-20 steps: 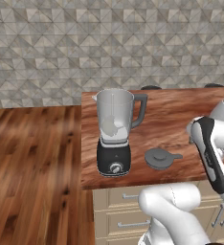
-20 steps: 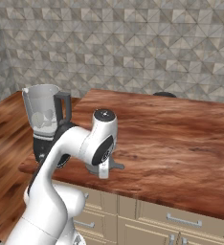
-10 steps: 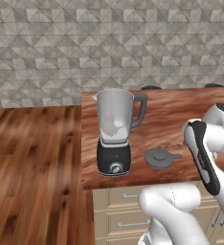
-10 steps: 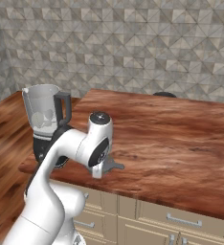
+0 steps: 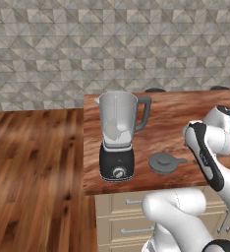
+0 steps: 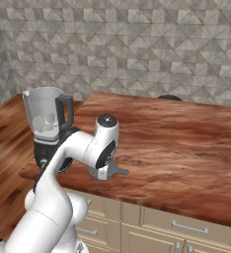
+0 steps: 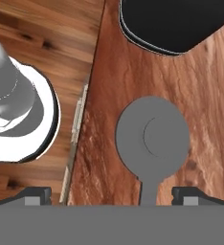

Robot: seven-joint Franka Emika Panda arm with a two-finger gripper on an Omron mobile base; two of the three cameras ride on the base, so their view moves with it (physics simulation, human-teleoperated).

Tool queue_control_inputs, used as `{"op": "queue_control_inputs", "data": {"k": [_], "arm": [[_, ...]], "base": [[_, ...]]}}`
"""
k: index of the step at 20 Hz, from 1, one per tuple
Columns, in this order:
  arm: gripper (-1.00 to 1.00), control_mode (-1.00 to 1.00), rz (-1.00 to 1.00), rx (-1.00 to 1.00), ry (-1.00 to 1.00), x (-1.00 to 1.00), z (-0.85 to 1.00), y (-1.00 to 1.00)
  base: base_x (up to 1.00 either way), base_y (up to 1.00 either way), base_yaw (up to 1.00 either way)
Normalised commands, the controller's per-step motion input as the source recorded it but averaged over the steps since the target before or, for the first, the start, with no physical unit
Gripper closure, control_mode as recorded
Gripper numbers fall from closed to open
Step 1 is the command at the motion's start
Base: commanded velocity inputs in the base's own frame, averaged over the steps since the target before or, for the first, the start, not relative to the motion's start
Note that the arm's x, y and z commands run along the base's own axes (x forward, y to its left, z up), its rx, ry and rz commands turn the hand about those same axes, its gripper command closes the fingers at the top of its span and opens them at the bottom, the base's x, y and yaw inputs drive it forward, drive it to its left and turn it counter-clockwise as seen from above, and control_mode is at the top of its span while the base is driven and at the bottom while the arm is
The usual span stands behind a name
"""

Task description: Grab the garlic and lemon from the fridge, place them in the blender, close the lid, and turn on the blender to create a marinade.

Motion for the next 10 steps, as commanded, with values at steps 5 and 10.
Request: {"op": "queue_control_inputs", "data": {"k": [5, 10], "arm": [[-1.00, -1.00, 0.00, 0.00, 0.02, 0.21, -0.27, -0.01], [-1.00, -1.00, 0.00, 0.00, 0.02, 0.22, -0.29, -0.10]], "base": [[0.00, 0.00, 0.00], [0.00, 0.00, 0.00]]}}
